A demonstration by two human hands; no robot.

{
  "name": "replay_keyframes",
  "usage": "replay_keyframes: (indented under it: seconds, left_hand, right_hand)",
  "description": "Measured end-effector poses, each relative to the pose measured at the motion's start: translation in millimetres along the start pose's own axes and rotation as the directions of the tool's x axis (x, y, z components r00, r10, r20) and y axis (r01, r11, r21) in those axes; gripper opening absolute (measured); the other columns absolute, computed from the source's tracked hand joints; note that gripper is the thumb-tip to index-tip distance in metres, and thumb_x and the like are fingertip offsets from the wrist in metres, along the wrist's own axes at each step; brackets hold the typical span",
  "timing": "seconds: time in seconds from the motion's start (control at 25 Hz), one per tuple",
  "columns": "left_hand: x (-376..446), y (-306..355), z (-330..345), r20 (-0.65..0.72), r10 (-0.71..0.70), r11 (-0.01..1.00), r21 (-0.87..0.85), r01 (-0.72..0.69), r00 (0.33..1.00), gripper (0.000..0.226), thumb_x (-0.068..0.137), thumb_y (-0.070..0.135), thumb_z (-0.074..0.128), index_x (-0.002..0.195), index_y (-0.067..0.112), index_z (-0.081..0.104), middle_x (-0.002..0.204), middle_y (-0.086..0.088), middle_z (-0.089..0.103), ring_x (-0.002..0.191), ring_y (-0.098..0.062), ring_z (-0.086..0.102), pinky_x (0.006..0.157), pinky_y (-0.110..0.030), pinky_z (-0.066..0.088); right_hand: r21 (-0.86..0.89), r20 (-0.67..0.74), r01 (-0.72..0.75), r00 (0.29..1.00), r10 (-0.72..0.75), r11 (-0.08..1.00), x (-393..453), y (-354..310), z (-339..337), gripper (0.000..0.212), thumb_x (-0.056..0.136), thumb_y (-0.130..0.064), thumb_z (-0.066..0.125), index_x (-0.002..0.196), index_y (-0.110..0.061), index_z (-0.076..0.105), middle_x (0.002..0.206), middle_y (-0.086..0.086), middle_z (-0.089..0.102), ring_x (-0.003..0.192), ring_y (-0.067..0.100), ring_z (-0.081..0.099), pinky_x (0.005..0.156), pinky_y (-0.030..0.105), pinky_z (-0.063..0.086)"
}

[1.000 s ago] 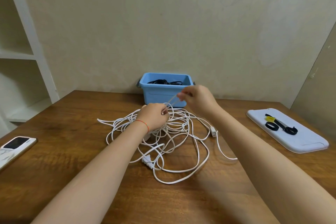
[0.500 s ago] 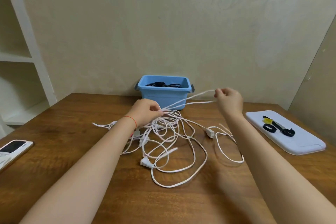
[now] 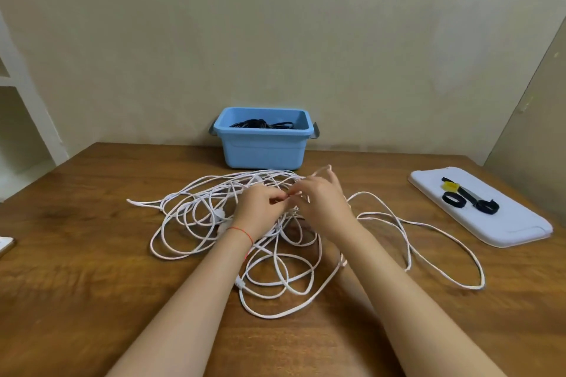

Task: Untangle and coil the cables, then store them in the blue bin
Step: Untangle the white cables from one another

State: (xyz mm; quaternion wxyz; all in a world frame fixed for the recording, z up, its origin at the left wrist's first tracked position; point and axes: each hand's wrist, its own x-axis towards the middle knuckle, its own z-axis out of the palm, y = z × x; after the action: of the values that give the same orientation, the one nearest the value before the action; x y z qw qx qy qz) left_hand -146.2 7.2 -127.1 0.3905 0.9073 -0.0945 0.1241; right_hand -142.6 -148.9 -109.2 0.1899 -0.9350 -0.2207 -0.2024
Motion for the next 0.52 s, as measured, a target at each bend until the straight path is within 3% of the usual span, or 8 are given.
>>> replay_keyframes:
  seconds: [0.12, 0.2, 0.32, 0.52]
  left_hand:
    - [-1.8, -2.6, -0.5, 0.018, 0.038, 0.999, 0.022, -0.038, 0.999, 0.005, 0.088, 0.031, 0.073, 0.088, 0.027, 0.077, 0.080, 0.016, 0.064, 0.079, -0.002, 0.058, 0.069, -0.021, 0.042]
    - [-3.6, -3.9, -5.7, 0.022, 0.041, 0.999, -0.014, -0.041, 0.999, 0.009, 0.086, 0.025, 0.075, 0.095, 0.027, 0.074, 0.096, 0.013, 0.063, 0.090, -0.003, 0.059, 0.075, -0.016, 0.045]
    - [-7.3, -2.5, -10.6, 0.074, 0.031, 0.999, -0.016, -0.030, 0.997, 0.019, 0.086, 0.020, 0.073, 0.104, 0.026, 0.073, 0.102, 0.012, 0.065, 0.095, -0.002, 0.059, 0.081, -0.015, 0.048]
    - [-10.3, 1.5, -13.6, -0.020, 0.053, 0.998, -0.024, -0.053, 0.998, 0.015, 0.086, 0.025, 0.073, 0.101, 0.027, 0.075, 0.098, 0.015, 0.068, 0.097, -0.004, 0.059, 0.091, -0.029, 0.050]
  right_hand:
    - [0.084, 0.026, -0.056, 0.998, 0.054, 0.995, -6.7, 5.0, 9.1, 0.014, 0.095, -0.023, 0.060, 0.103, -0.026, 0.071, 0.102, -0.007, 0.067, 0.104, 0.018, 0.057, 0.098, 0.043, 0.039]
    - [0.065, 0.044, -0.063, 0.997, 0.060, 0.996, -9.0, 7.6, 7.8, 0.011, 0.094, -0.025, 0.062, 0.102, -0.025, 0.069, 0.105, -0.007, 0.065, 0.107, 0.018, 0.053, 0.095, 0.040, 0.038]
    - [-0.007, 0.044, -0.005, 0.999, 0.006, 1.000, -13.6, 5.3, 3.7, 0.008, 0.095, -0.023, 0.061, 0.102, -0.023, 0.066, 0.107, -0.006, 0.064, 0.108, 0.019, 0.049, 0.093, 0.037, 0.031]
    - [0.045, -0.271, 0.060, 0.961, -0.045, 0.997, -15.5, -0.2, 0.9, 0.008, 0.092, -0.001, 0.060, 0.091, -0.009, 0.061, 0.087, 0.004, 0.063, 0.082, 0.027, 0.057, 0.086, 0.036, 0.037]
